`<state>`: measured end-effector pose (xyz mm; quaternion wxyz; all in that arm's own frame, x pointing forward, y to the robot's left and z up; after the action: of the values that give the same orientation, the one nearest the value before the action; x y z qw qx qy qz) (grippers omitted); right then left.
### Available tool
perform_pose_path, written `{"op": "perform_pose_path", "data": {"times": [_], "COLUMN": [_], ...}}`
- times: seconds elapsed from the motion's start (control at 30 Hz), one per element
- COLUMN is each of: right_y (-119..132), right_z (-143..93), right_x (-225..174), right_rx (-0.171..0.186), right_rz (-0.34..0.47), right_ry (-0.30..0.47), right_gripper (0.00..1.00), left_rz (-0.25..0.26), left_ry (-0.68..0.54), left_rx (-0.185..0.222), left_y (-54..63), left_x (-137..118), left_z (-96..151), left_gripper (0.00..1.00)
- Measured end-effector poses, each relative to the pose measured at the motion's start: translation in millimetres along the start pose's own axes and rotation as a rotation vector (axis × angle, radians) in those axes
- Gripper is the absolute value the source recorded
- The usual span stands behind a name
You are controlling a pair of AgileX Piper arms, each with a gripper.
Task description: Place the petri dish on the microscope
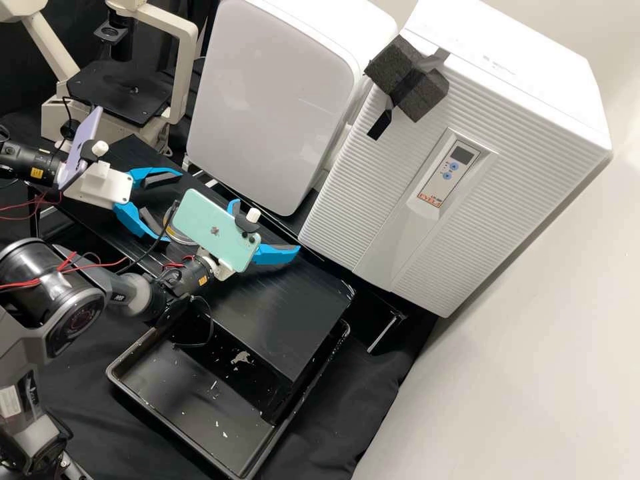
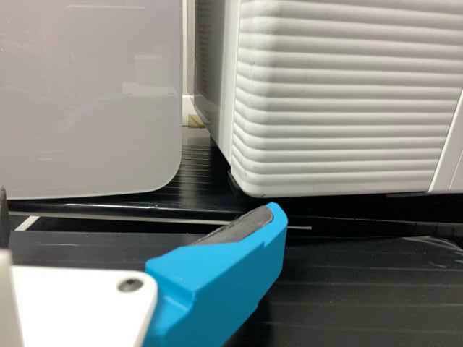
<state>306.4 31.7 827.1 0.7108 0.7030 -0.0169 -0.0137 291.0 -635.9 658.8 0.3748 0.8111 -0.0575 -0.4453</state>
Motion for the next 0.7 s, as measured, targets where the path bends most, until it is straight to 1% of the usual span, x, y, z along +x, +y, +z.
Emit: {"op": "perform_pose_path", "data": {"times": [0.03,0.07,0.13,0.23,0.3,0.5,0.7], "right_y": [0,0,0,0,0,0,0], "right_z": [0,0,0,0,0,0,0], "right_x": [0,0,0,0,0,0,0], "right_rx": [0.0,0.0,0.0,0.0,0.0,0.0,0.0], "right_rz": [0.0,0.0,0.0,0.0,0.0,0.0,0.0], "right_ry": [0.0,0.0,0.0,0.0,0.0,0.0,0.0], "right_gripper": [1.0,1.0,1.0,1.0,1.0,1.0,1.0], "left_rz": [-0.009,-0.016,-0.032,-0.047,-0.041,-0.021,-0.013], "left_ry": [-0.016,-0.025,-0.044,-0.048,-0.056,-0.066,-0.083], "left_rx": [-0.022,-0.029,-0.063,-0.081,-0.084,-0.112,-0.127], "left_y": [-0.6,-1.7,-4.0,-8.6,-9.8,-14.7,-23.3], "left_x": [1,2,3,6,7,10,15], "left_z": [1,2,3,3,4,2,-1], "left_gripper": [1.0,1.0,1.0,1.0,1.0,1.0,1.0]}}
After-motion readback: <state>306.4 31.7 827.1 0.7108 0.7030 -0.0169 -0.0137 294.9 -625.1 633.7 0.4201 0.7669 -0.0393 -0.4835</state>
